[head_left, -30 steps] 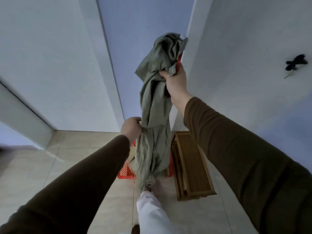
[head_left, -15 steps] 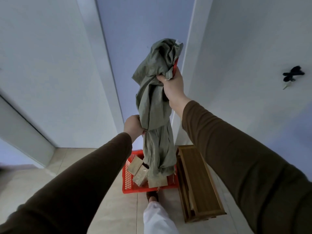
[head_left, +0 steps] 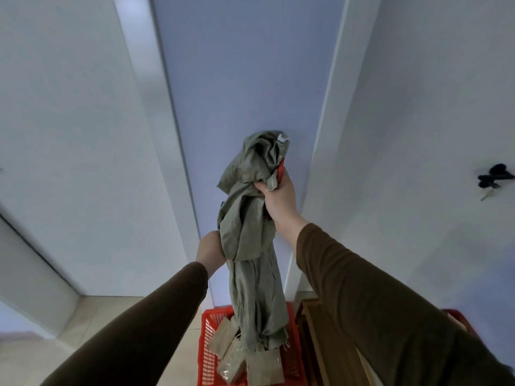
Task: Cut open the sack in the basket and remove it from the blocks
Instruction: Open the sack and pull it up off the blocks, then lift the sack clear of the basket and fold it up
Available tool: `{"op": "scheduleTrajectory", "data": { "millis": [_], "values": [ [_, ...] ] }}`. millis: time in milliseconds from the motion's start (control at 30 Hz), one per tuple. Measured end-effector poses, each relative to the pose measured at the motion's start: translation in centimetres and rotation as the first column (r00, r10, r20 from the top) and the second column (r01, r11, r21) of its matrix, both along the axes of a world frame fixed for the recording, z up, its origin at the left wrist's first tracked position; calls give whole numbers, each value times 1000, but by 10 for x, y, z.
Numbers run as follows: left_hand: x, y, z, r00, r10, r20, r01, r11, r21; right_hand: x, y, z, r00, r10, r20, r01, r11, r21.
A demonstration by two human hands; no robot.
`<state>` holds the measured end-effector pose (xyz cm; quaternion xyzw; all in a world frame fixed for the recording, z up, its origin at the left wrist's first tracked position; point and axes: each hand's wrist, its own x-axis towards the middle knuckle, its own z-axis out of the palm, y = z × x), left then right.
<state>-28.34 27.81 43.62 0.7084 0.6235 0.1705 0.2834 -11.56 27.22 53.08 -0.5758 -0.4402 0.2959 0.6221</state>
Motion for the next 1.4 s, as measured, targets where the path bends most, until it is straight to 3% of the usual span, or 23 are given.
{"op": "scheduleTrajectory", "data": {
  "millis": [200,267,333,367,400,467,500,567,667,700,767,800,833,867,900,933,967,1033,1100,1133,1267,1333,1400],
  "values": [
    [12,35,6,987,105,119,-106,994,-2,8,33,0,999,-1,35,1,1000,24],
    [16,47,27,932,158,325,-175,984,22,9,38,0,998,-8,70,4,999,53],
    [20,69,66,780,173,602,-235,972,25,10,40,4,997,-19,75,12,996,90],
    [20,82,86,751,139,645,-219,975,45,10,41,7,998,-26,51,20,993,112],
    [18,93,104,786,83,613,-176,980,94,10,41,11,999,-38,21,35,990,139],
    [11,106,124,959,-19,283,-37,981,190,9,43,20,997,-76,-17,77,980,185],
    [7,105,123,995,-60,75,44,980,196,8,43,24,996,-81,-25,84,979,187],
    [-3,93,106,975,-181,-132,189,981,45,6,42,27,999,-48,0,47,988,146],
    [-23,63,73,901,-378,-212,294,893,-341,3,33,21,996,34,77,-36,999,30],
    [-30,56,66,902,-380,-205,285,880,-379,1,28,18,996,52,78,-52,999,3],
    [-41,48,70,935,-293,-199,245,941,-231,-2,17,14,995,72,67,-70,997,-29],
    [-45,43,76,973,-200,-116,191,978,-83,-4,11,14,994,92,58,-90,995,-46],
    [-47,36,86,990,-99,105,97,995,22,-7,4,15,991,130,39,-127,990,-68],
    [-48,27,98,920,-48,389,27,998,60,-10,-2,17,983,181,13,-179,980,-91],
    [-48,16,111,796,-72,601,40,997,66,-13,-10,20,971,237,-13,-237,965,-113],
    [-48,5,125,691,-122,712,104,992,68,-16,-18,24,956,293,-34,-295,946,-133],
    [-47,-7,136,645,-179,742,191,979,70,-19,-27,28,938,344,-51,-347,925,-154],
    [-45,-26,147,682,-279,676,282,953,109,-22,-43,40,897,437,-68,-442,883,-161],
    [-47,-40,153,792,-244,559,189,970,155,-24,-57,52,902,428,-62,-433,895,-107],
    [-49,-46,156,806,-217,551,151,975,162,-24,-63,57,931,360,-65,-364,930,-52],
    [-49,-71,167,663,-218,716,171,976,139,-20,-80,78,993,46,-109,-36,995,92],
    [-44,-73,173,639,-231,733,136,973,188,-18,-85,87,1000,-20,-3,20,998,59],
    [-36,-74,178,634,-338,695,280,939,201,-17,-89,99,999,44,-16,-43,999,23]
  ]
}}
